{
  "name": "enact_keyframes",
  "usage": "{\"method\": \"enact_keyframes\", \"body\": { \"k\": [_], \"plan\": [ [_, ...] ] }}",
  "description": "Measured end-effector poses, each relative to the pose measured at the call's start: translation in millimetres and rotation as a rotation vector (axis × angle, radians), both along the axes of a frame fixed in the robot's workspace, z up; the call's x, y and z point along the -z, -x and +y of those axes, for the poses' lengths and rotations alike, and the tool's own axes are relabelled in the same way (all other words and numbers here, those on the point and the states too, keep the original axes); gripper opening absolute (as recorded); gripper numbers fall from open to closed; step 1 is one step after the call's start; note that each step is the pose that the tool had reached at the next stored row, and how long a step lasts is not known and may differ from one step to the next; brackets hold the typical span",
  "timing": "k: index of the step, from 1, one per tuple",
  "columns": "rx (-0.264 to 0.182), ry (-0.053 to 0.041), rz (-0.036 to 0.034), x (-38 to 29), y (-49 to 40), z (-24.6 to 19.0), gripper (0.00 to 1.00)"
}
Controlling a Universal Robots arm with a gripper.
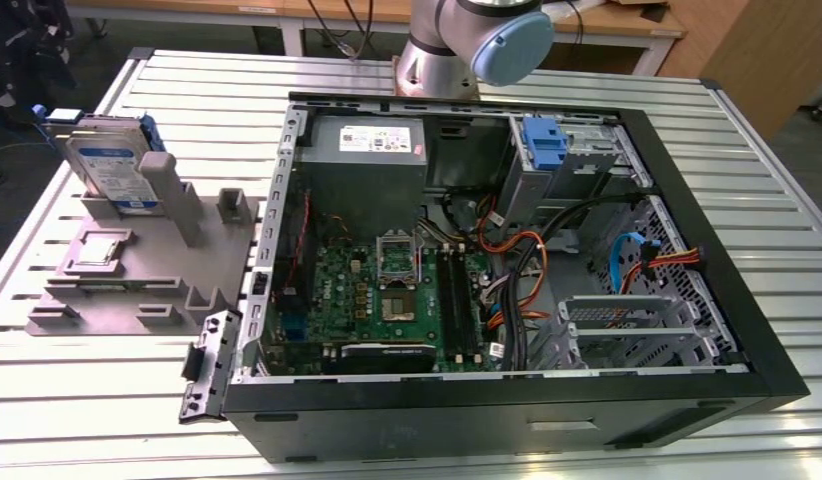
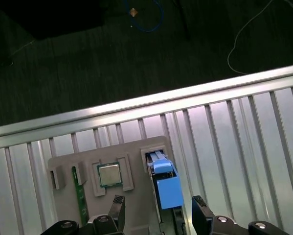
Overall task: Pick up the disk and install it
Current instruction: 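Pick up the disk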
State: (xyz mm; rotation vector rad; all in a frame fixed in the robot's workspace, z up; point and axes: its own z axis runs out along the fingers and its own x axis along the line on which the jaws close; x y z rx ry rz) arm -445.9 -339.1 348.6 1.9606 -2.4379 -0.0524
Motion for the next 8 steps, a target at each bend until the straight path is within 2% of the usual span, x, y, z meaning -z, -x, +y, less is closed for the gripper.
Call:
{"method": "enact_keyframes", "body": {
  "k": [4,8],
  "plan": [
    [-0.057,0.0000,0.0000,2.3,0.0,0.3,0.65],
    [-0.085,-0.0004,-0.0001,8.1,0.0,2.3,0.65]
  ]
}}
